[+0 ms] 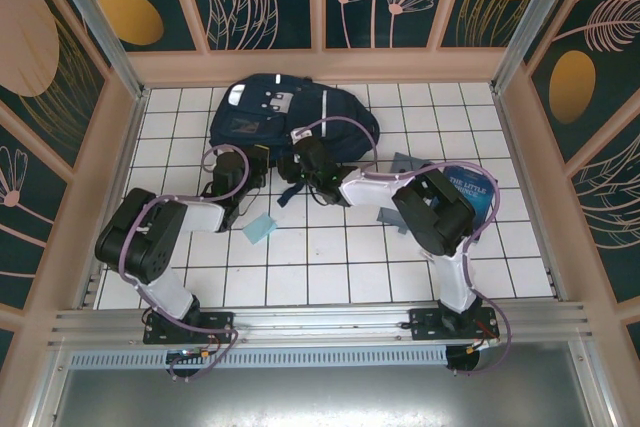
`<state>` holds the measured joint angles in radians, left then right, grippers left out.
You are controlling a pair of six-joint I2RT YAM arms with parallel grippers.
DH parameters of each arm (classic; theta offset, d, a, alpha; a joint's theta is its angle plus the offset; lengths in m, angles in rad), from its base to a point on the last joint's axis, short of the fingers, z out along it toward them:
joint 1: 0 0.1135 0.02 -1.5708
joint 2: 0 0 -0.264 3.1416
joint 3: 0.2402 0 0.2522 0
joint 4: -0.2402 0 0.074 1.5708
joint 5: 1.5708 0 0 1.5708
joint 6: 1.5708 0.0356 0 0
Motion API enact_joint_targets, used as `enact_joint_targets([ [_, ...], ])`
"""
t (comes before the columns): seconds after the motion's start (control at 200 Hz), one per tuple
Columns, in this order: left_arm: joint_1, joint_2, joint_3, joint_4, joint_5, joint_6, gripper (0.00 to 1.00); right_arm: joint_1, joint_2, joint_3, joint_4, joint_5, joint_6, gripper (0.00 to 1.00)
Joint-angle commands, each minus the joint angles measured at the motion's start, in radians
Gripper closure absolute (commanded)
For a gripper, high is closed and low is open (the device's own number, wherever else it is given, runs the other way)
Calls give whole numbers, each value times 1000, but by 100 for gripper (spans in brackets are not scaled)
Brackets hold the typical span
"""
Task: Pack books, pencil case, and school supplies into a backpack
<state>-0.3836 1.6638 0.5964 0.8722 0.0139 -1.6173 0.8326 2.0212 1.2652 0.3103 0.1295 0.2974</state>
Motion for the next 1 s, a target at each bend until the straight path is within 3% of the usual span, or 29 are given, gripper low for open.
enact_joint_targets([
  [0.0, -29, -112, 8, -1, 101, 27, 100, -33, 20, 13, 160, 156, -76, 83],
  [0.06, -29, -127, 22, -44, 89, 47, 100, -34, 14, 16, 150, 153, -80, 100],
  [0.28, -26, -95, 28, -65, -32, 75, 100, -44, -84, -63, 106, 21, -89, 100],
  [0.385, -24, -40, 17, 42, -10, 46, 100, -60, -141, -97, 44, -27, -83, 100],
  [0.61, -24, -12, 54, 54, 32, 66, 100, -115, -245, -181, -33, -198, -73, 100],
  [0.856, -11, -53, 64, -15, 28, 160, 100, -163, -282, -184, -138, -176, -128, 100],
  [0.996, 27, -47, 62, -47, 44, 207, 100, -217, -282, -129, -302, -216, -147, 100],
])
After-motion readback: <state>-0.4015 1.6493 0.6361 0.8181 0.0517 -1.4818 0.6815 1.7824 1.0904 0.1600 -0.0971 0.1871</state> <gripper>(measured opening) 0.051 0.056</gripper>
